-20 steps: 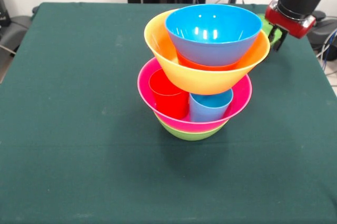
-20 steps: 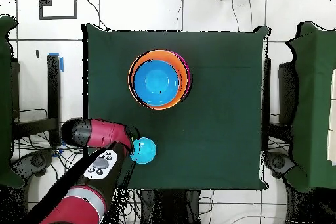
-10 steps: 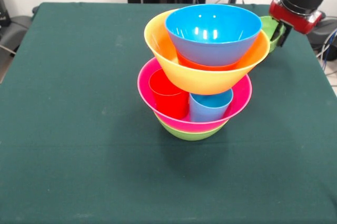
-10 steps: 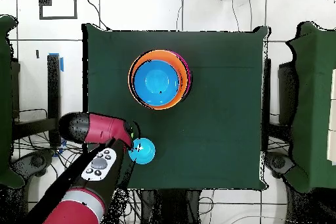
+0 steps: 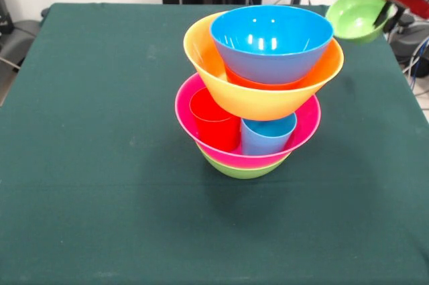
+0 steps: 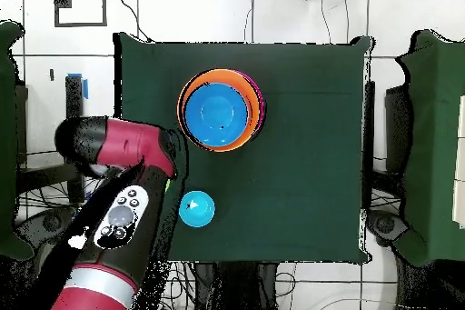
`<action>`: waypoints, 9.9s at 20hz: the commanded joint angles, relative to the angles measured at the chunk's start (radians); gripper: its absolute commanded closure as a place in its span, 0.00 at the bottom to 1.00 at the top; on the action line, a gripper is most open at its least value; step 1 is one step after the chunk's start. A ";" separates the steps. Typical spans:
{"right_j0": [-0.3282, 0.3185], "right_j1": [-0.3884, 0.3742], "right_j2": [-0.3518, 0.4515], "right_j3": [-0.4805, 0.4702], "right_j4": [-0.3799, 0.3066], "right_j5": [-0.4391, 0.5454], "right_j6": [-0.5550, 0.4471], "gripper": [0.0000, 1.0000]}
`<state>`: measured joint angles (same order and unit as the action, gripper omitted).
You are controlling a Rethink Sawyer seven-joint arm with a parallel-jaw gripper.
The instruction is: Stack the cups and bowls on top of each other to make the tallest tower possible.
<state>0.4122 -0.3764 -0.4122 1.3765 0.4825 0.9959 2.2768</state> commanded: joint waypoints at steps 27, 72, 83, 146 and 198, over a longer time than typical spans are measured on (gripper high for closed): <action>-0.112 0.063 -0.221 -0.683 -0.291 0.336 0.016 1.00; -0.301 0.135 -0.189 -0.913 -0.314 0.430 -0.358 1.00; -0.253 0.021 -0.140 -0.652 -0.380 0.254 -0.333 1.00; -0.256 -0.004 0.012 -0.563 -0.477 -0.009 -0.253 1.00; -0.210 -0.011 -0.028 -0.479 -0.534 -0.124 -0.170 1.00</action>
<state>0.1909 -0.4077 -0.5062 0.7727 0.0475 0.8994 2.1954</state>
